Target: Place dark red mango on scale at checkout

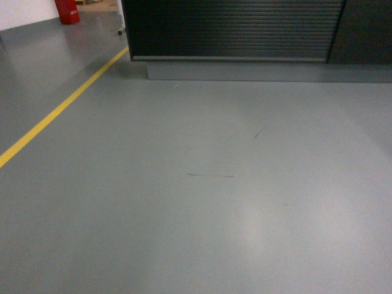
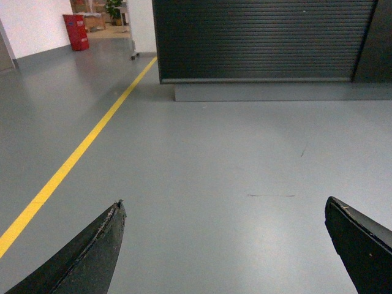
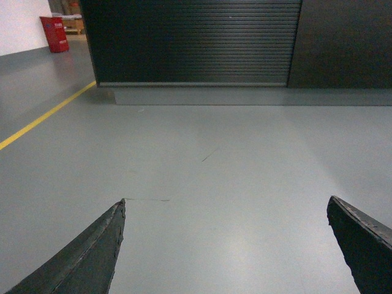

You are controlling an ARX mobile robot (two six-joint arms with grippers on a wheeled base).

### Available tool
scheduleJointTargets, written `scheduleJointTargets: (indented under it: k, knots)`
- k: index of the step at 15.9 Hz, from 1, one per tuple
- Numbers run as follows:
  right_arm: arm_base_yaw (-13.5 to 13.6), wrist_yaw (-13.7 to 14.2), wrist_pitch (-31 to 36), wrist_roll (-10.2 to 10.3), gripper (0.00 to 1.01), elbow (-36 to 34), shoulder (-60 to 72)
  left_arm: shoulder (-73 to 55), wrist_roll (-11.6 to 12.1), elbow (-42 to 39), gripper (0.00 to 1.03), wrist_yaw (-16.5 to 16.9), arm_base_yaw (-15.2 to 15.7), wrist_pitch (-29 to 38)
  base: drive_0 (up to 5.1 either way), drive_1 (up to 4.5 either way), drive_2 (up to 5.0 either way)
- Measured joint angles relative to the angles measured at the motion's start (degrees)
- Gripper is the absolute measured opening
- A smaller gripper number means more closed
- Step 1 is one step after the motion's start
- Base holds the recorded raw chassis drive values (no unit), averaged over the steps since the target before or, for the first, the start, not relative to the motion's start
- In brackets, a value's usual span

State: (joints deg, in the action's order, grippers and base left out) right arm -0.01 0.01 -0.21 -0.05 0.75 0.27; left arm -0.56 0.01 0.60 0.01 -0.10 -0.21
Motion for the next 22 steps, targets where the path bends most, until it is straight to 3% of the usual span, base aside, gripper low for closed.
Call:
scheduleJointTargets:
  k: [22]
  knots:
    - [0.0,0.0,0.0,0.0,0.98,0.0,0.0,0.0,0.0,0.0,0.98,0.0,0.0,0.0,0.0,0.0,0.0]
